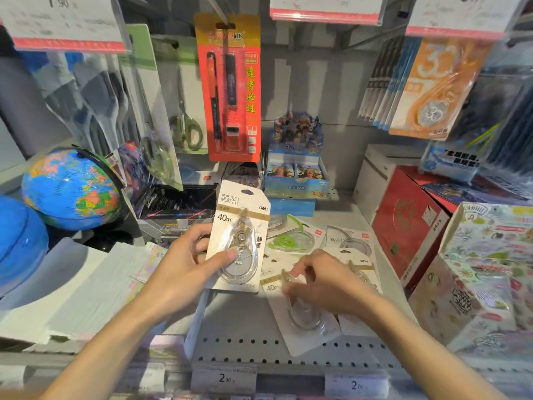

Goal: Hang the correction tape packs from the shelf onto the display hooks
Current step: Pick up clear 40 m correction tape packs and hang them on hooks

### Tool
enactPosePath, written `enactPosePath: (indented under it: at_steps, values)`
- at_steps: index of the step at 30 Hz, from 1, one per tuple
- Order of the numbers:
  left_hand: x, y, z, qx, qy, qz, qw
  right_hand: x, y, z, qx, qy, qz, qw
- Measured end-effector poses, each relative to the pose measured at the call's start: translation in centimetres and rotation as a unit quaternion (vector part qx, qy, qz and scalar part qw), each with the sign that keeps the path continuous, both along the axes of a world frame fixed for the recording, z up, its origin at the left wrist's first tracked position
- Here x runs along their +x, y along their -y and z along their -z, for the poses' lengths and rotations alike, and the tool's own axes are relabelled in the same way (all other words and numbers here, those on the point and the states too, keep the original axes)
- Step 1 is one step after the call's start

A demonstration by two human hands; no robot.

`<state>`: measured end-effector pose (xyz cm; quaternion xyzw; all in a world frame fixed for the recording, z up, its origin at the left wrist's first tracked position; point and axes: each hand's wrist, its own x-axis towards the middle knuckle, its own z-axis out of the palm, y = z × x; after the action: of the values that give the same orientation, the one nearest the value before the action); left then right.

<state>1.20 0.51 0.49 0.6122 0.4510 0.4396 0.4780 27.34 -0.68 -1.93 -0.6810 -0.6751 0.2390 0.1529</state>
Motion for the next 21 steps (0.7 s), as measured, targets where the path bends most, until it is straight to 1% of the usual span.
enactPosePath:
  at_steps: [3, 6, 8, 10, 15, 21]
  values:
    - [-0.5, 0.0, 0.1, -0.001, 0.001, 0.0, 1.0, -1.5, -0.2, 0.3, -0.002, -0.035, -0.037, 0.999]
    - [-1.2, 0.0, 0.3, 0.002, 0.0, -0.005, 1.0, -1.7, -0.2, 0.0, -0.019, 0.01, -0.016, 1.0]
    - [-1.6, 0.0, 0.5, 0.006, -0.003, -0.008, 1.0, -1.4, 0.0, -0.5, -0.061, 0.055, -0.008, 0.997]
    - [-1.8, 0.0, 0.7, 0.006, 0.006, -0.013, 1.0, -1.3, 0.1, -0.7, -0.098, 0.059, -0.005, 0.993]
    - [-2.1, 0.2, 0.8, 0.001, 0.018, -0.01, 1.0, -2.4, 0.2, -0.9, -0.117, -0.01, 0.019, 0.993]
    - [-2.2, 0.3, 0.3, 0.001, 0.033, -0.015, 0.999, -2.2, 0.1, -1.1, -0.088, -0.164, 0.036, 0.982]
